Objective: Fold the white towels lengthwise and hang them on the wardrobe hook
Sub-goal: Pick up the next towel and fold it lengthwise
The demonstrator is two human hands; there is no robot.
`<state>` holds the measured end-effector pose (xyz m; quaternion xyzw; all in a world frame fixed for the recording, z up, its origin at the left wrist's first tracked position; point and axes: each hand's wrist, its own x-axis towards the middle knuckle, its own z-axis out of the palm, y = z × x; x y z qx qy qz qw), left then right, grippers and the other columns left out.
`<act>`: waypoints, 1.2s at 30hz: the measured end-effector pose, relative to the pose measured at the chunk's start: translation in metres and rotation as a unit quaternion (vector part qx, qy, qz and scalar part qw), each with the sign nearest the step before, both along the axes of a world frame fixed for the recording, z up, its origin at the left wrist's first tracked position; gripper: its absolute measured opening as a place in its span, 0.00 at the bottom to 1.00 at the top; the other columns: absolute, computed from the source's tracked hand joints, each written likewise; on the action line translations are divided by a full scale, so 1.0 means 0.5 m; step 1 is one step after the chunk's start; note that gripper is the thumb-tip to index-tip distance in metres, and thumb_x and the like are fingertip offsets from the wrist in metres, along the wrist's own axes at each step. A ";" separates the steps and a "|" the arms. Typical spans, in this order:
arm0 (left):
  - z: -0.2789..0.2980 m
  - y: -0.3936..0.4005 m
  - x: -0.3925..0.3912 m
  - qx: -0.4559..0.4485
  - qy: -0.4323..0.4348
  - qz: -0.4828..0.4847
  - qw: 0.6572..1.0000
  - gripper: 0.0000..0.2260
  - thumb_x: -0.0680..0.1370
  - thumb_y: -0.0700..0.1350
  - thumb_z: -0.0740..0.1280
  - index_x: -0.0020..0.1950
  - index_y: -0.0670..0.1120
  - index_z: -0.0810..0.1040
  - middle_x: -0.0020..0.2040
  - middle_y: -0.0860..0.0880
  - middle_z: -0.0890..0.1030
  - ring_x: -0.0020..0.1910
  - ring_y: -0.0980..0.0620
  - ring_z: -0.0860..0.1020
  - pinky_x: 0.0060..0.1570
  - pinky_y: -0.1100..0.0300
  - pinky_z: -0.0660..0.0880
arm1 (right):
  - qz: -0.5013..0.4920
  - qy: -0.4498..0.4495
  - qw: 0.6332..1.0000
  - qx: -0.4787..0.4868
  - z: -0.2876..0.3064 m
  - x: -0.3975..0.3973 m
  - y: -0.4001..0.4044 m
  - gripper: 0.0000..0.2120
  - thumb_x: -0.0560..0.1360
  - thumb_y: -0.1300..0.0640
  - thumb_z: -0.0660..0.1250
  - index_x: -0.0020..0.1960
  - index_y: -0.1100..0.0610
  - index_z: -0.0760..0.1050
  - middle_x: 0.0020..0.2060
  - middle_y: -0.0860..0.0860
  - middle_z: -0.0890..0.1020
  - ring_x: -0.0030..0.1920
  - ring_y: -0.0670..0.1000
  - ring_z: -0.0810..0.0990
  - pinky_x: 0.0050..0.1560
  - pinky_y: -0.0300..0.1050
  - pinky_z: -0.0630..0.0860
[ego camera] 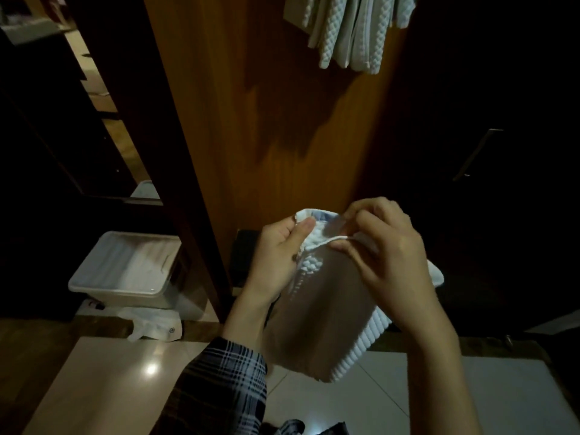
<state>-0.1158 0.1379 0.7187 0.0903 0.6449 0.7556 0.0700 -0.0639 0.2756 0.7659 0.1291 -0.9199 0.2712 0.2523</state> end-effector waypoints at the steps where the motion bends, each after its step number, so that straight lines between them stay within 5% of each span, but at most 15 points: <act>1: 0.005 -0.002 0.003 0.004 0.007 0.001 1.000 0.12 0.80 0.45 0.60 0.50 0.40 0.80 0.44 0.39 0.83 0.40 0.46 0.81 0.39 0.56 0.77 | 0.012 -0.001 1.000 -0.010 0.005 0.005 0.000 0.04 0.73 0.57 0.69 0.42 0.56 0.75 0.44 0.50 0.79 0.46 0.49 0.75 0.44 0.41 0.70; 4: 0.019 -0.012 0.010 0.004 0.027 -0.013 1.000 0.10 0.80 0.44 0.60 0.51 0.43 0.81 0.44 0.43 0.85 0.41 0.49 0.83 0.39 0.59 0.79 | 0.033 -0.042 0.996 -0.073 0.015 0.018 0.000 0.04 0.75 0.57 0.68 0.43 0.54 0.73 0.38 0.47 0.79 0.41 0.44 0.77 0.39 0.38 0.73; 9: 0.036 -0.023 0.031 0.019 0.081 -0.125 0.989 0.12 0.80 0.44 0.59 0.58 0.44 0.80 0.49 0.47 0.84 0.48 0.50 0.83 0.45 0.61 0.78 | 0.018 -0.074 0.988 -0.135 0.010 0.021 -0.005 0.02 0.75 0.56 0.67 0.46 0.54 0.77 0.41 0.41 0.80 0.46 0.38 0.78 0.46 0.31 0.74; 18: 0.048 -0.033 0.059 0.034 0.043 -0.146 0.988 0.15 0.77 0.52 0.56 0.53 0.50 0.79 0.45 0.52 0.85 0.44 0.58 0.82 0.40 0.69 0.76 | -0.047 -0.071 0.975 -0.206 0.006 0.031 -0.026 0.03 0.73 0.54 0.69 0.41 0.49 0.79 0.37 0.38 0.80 0.44 0.35 0.78 0.42 0.25 0.71; 23: 0.054 -0.041 0.069 0.023 0.019 -0.165 0.986 0.24 0.76 0.58 0.54 0.52 0.40 0.80 0.45 0.41 0.83 0.45 0.50 0.82 0.40 0.66 0.77 | -0.062 -0.053 0.967 -0.239 0.000 0.037 -0.035 0.03 0.73 0.56 0.69 0.40 0.52 0.79 0.35 0.42 0.81 0.41 0.39 0.79 0.40 0.30 0.73; 29: 0.068 -0.031 0.084 -0.002 0.097 -0.178 0.979 0.10 0.73 0.47 0.69 0.53 0.49 0.80 0.47 0.51 0.85 0.47 0.54 0.83 0.43 0.67 0.77 | -0.065 -0.019 0.955 -0.289 0.009 0.049 -0.037 0.05 0.74 0.58 0.69 0.40 0.51 0.79 0.34 0.42 0.81 0.38 0.38 0.79 0.38 0.28 0.72; 36: 0.070 -0.013 0.079 -0.035 0.125 -0.126 0.984 0.12 0.75 0.49 0.65 0.52 0.45 0.81 0.44 0.50 0.85 0.44 0.53 0.83 0.40 0.65 0.77 | -0.074 -0.004 0.952 -0.297 0.015 0.053 -0.040 0.06 0.73 0.55 0.68 0.40 0.44 0.77 0.34 0.39 0.80 0.41 0.37 0.80 0.40 0.26 0.73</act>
